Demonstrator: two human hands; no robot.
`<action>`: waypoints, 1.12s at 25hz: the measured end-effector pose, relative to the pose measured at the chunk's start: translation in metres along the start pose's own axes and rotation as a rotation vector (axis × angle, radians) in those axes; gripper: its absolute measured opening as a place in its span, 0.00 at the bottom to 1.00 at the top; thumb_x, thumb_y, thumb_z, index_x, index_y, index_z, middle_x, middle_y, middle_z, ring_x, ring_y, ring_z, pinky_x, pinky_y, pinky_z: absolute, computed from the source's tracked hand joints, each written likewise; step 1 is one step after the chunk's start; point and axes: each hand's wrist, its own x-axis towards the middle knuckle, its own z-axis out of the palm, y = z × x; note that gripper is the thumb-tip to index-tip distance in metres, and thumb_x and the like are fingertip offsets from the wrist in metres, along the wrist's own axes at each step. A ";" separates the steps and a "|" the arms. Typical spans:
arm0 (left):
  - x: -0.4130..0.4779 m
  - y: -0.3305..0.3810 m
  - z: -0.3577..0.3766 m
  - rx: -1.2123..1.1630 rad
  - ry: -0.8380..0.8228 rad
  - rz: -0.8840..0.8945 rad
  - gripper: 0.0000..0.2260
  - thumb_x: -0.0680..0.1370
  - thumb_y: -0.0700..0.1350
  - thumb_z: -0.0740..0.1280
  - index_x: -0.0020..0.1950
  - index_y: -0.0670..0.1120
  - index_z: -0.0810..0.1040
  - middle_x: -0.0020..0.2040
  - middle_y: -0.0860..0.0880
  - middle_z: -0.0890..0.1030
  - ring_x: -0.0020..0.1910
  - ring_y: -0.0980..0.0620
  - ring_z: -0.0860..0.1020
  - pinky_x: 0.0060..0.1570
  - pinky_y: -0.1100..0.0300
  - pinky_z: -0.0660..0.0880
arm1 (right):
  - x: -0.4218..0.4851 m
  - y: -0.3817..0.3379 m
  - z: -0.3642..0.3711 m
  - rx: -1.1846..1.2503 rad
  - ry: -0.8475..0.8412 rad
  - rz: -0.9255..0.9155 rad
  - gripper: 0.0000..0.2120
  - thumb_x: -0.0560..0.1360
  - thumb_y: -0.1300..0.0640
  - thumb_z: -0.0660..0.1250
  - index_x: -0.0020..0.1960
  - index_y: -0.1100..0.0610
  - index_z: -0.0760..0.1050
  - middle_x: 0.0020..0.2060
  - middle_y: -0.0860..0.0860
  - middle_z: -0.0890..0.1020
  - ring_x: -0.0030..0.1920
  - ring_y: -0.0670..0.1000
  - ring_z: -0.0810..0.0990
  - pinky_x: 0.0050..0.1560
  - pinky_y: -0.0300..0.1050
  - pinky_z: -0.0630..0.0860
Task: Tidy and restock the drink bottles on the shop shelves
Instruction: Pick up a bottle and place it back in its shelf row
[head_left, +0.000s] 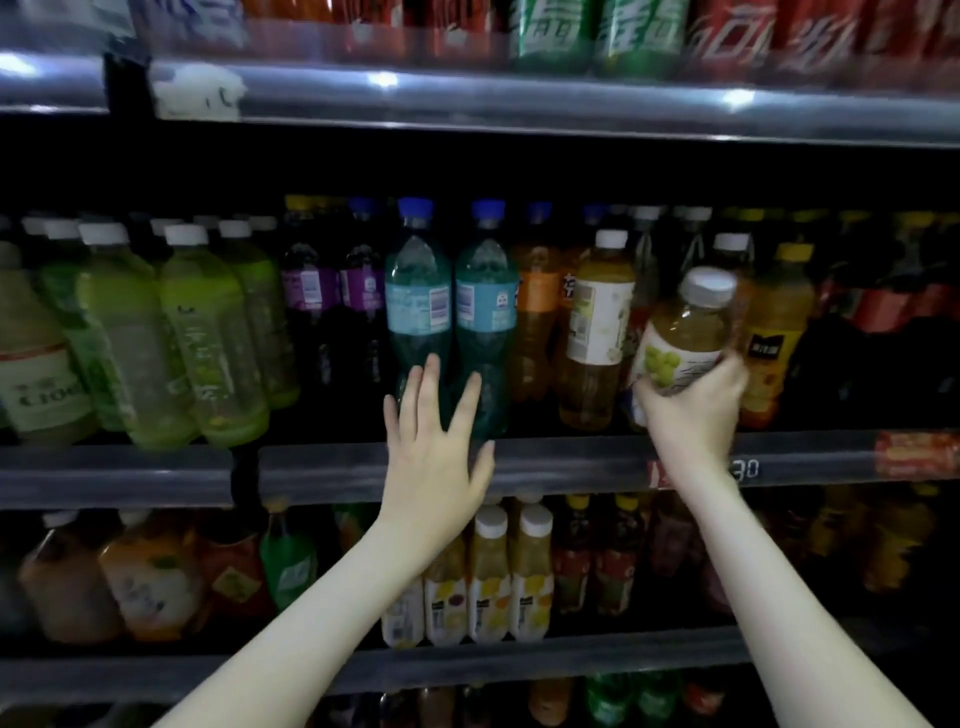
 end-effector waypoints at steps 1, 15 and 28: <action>-0.011 0.000 -0.005 -0.071 0.001 -0.004 0.28 0.78 0.55 0.56 0.76 0.46 0.59 0.76 0.39 0.52 0.75 0.42 0.49 0.70 0.41 0.54 | -0.008 -0.004 -0.008 0.024 0.038 -0.082 0.39 0.66 0.56 0.76 0.70 0.65 0.60 0.65 0.62 0.67 0.65 0.60 0.70 0.64 0.35 0.66; -0.265 -0.157 -0.160 -0.904 -0.356 -0.719 0.24 0.71 0.49 0.72 0.64 0.61 0.70 0.58 0.60 0.80 0.59 0.59 0.77 0.56 0.63 0.76 | -0.381 -0.122 0.067 0.361 -1.143 -0.120 0.25 0.65 0.63 0.78 0.55 0.49 0.70 0.50 0.47 0.79 0.50 0.40 0.79 0.46 0.31 0.74; -0.532 -0.440 -0.374 -0.915 -0.476 -1.297 0.30 0.61 0.60 0.75 0.61 0.56 0.72 0.55 0.55 0.82 0.54 0.55 0.81 0.58 0.48 0.77 | -0.741 -0.287 0.234 0.451 -2.081 0.404 0.20 0.74 0.60 0.70 0.63 0.61 0.70 0.57 0.59 0.81 0.54 0.55 0.82 0.52 0.51 0.80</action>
